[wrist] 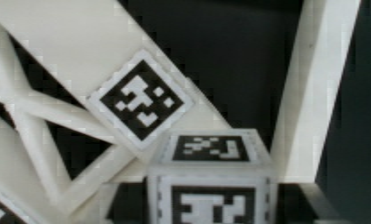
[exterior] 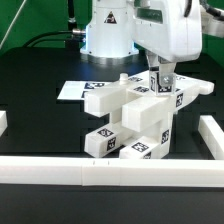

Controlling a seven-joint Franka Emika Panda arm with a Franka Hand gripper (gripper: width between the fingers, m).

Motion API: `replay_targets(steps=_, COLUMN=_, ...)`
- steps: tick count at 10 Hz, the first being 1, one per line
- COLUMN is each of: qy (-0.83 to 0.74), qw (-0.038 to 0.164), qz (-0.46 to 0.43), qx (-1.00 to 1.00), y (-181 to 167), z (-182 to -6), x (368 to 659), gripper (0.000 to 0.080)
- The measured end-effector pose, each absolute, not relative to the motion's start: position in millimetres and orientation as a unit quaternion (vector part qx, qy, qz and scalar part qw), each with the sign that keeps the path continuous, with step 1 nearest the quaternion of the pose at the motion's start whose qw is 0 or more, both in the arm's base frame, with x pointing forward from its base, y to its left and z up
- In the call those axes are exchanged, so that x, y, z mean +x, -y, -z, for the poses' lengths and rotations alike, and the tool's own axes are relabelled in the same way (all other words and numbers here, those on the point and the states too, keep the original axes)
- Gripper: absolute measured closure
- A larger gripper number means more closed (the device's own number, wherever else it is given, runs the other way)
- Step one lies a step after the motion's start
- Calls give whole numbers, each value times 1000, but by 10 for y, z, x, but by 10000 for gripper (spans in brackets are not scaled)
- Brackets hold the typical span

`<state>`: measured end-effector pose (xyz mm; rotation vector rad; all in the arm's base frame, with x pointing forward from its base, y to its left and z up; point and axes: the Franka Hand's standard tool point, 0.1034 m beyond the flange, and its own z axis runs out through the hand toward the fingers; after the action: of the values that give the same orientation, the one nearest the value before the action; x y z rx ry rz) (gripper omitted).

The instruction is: Assemble chair

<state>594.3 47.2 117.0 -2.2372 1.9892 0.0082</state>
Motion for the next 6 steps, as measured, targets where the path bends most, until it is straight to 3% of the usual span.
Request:
replay_targets(steps=1, qy=-671, qw=73, qz=-4, qx=-738, y=-476, z=-1160, x=5940, gripper=458)
replay_targets(steps=2, qy=-653, qw=70, qz=-5, qx=-754, y=-481, z=-1157, x=5935, gripper=458)
replay_targets(steps=3, qy=-640, qw=70, qz=-8, qx=-765, y=-503, z=-1172, x=5953, gripper=262)
replay_targets(steps=4, qy=-641, qw=71, qz=-8, qx=-764, y=-502, z=-1161, x=5949, gripper=174)
replay_targets(steps=6, qy=-573, qw=71, qz=-2, qx=-817, y=-500, z=-1159, x=5948, gripper=155)
